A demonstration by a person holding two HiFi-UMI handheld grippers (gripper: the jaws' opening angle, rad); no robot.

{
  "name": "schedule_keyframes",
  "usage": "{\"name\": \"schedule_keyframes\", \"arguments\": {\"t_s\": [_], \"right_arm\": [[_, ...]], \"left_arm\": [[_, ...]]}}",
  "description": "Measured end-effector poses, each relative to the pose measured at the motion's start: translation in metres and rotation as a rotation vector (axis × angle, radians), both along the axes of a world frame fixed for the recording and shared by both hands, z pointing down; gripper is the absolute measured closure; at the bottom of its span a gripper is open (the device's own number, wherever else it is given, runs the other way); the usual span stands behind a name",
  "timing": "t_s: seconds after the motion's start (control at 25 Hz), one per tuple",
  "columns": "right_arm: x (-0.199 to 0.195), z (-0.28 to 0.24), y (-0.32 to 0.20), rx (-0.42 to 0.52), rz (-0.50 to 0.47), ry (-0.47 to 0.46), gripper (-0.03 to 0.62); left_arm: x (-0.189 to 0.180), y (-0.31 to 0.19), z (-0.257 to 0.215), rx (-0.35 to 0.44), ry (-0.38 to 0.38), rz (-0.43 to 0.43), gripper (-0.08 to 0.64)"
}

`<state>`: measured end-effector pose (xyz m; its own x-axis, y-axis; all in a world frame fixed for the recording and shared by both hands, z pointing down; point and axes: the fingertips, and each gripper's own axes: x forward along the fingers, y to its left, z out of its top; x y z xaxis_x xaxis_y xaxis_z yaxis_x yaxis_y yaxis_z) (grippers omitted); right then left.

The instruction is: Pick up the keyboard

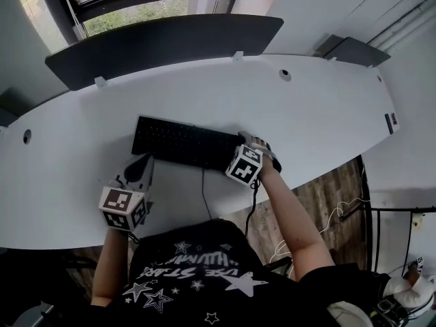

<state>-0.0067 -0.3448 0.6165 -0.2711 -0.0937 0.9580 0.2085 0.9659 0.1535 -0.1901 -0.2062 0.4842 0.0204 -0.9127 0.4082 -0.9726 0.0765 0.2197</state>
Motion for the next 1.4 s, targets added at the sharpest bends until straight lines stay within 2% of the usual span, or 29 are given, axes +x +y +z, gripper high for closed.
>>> {"name": "schedule_keyframes", "arguments": {"t_s": [0.16,0.4,0.68,0.92,1.12,1.4], "right_arm": [[-0.005,0.006,0.000,-0.051,-0.040,0.062,0.014],[-0.005,0.012,0.001,-0.108,-0.074,0.168,0.012],[-0.009,0.017,0.001,-0.143,-0.102,0.202,0.011],[0.005,0.021,-0.004,-0.177,-0.092,0.320,0.009],[-0.007,0.020,0.003,-0.216,-0.133,0.212,0.009],[-0.011,0.017,0.002,-0.172,-0.146,0.171,0.011]], "left_arm": [[-0.006,-0.001,-0.001,0.000,-0.005,-0.022,0.551],[-0.011,-0.002,0.001,0.000,0.028,-0.057,0.551],[-0.013,-0.005,0.009,-0.016,0.035,-0.052,0.551],[-0.012,-0.006,0.017,-0.047,0.045,-0.041,0.551],[-0.009,-0.010,0.019,-0.053,0.056,-0.022,0.551],[0.003,-0.010,0.020,-0.055,0.047,0.016,0.551]]}}
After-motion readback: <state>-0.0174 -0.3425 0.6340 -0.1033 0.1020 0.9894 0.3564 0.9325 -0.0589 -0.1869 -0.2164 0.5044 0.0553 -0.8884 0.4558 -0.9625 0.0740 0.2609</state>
